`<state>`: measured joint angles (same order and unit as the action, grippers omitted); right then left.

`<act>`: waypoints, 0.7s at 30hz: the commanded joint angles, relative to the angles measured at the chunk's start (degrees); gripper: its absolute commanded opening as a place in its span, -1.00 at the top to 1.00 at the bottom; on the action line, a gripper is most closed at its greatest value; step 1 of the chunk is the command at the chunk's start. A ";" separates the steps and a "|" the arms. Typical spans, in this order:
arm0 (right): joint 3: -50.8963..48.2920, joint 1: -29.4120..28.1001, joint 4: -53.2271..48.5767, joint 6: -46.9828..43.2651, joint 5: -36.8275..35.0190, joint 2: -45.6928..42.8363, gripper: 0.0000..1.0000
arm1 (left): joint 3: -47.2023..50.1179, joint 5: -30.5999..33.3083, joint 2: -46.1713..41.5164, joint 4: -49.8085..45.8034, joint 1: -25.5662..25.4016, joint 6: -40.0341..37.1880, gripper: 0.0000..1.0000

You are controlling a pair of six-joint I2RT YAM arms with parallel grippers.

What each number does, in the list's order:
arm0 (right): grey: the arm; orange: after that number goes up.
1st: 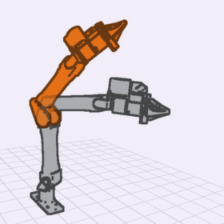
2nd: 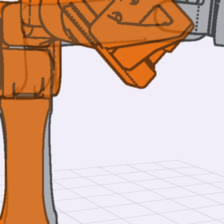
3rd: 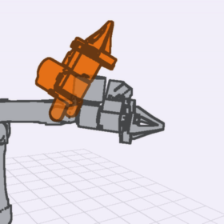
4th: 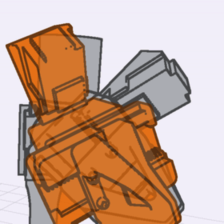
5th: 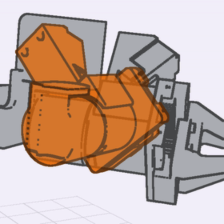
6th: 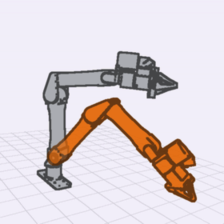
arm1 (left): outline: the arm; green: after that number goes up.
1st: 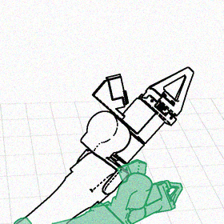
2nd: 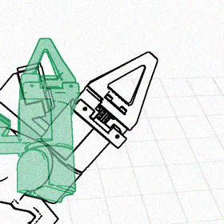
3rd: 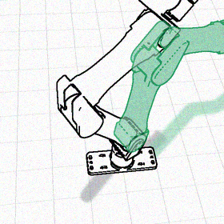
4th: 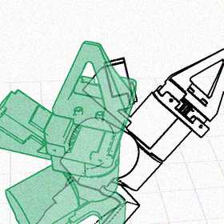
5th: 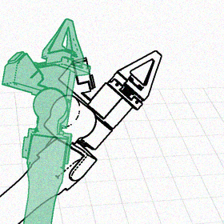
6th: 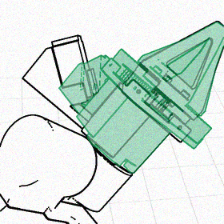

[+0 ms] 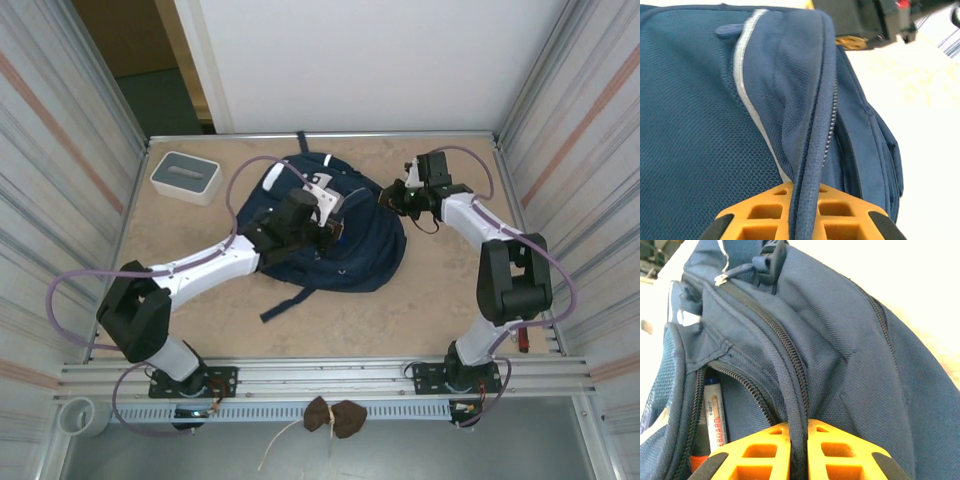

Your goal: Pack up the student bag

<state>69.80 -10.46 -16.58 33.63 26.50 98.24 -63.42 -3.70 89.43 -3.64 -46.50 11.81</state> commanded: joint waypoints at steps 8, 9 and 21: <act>22.18 1.21 -8.03 -7.76 11.90 15.91 0.73 | -13.28 -2.64 9.01 0.07 -3.60 -4.60 0.67; 23.60 1.48 -9.47 -8.51 11.67 16.72 0.69 | -13.32 -2.21 8.74 -0.18 -3.60 -6.25 0.59; 21.78 5.13 -19.05 -14.11 -2.24 8.65 0.10 | 2.25 -1.58 -8.20 0.70 0.43 -25.16 -0.09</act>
<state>93.14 -5.89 -32.25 22.15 28.99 113.40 -65.25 -3.64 86.91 -4.38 -48.12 -6.24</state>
